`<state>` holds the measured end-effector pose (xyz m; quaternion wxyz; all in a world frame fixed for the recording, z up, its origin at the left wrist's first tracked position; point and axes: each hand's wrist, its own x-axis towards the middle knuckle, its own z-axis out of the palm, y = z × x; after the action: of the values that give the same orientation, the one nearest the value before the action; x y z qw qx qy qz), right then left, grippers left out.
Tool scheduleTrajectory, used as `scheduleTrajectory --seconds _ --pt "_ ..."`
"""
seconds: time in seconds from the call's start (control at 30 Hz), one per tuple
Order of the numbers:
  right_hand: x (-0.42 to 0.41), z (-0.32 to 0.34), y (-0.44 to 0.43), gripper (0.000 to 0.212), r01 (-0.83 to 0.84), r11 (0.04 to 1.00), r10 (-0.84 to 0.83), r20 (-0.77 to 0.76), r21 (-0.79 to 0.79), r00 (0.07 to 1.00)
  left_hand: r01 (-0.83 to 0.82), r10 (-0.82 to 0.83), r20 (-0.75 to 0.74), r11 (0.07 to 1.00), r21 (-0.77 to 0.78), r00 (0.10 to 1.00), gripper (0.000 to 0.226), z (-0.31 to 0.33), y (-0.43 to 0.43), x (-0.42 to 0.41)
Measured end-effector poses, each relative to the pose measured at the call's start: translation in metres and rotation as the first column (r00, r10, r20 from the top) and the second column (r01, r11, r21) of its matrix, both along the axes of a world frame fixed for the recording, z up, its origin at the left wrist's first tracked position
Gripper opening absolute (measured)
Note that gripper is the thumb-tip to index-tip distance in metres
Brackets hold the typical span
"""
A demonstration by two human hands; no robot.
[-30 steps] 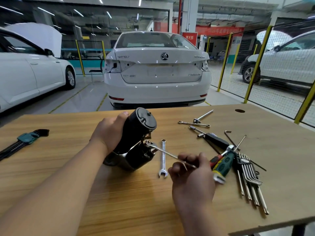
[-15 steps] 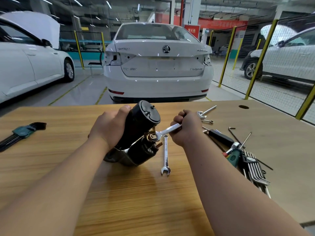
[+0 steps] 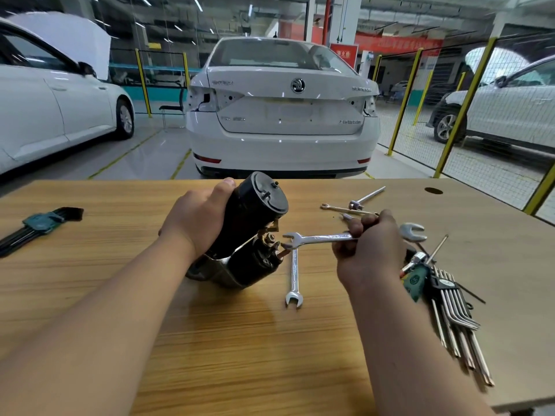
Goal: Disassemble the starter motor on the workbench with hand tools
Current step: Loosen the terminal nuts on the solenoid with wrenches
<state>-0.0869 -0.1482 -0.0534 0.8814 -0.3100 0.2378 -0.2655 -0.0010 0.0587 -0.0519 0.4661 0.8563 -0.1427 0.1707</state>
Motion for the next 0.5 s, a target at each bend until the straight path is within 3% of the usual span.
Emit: scheduleTrajectory --seconds 0.5 --pt "-0.034 -0.011 0.024 0.031 0.068 0.985 -0.061 -0.047 0.159 0.997 -0.001 0.001 0.007 1.000 0.009 1.000 0.069 -0.001 -0.001 -0.001"
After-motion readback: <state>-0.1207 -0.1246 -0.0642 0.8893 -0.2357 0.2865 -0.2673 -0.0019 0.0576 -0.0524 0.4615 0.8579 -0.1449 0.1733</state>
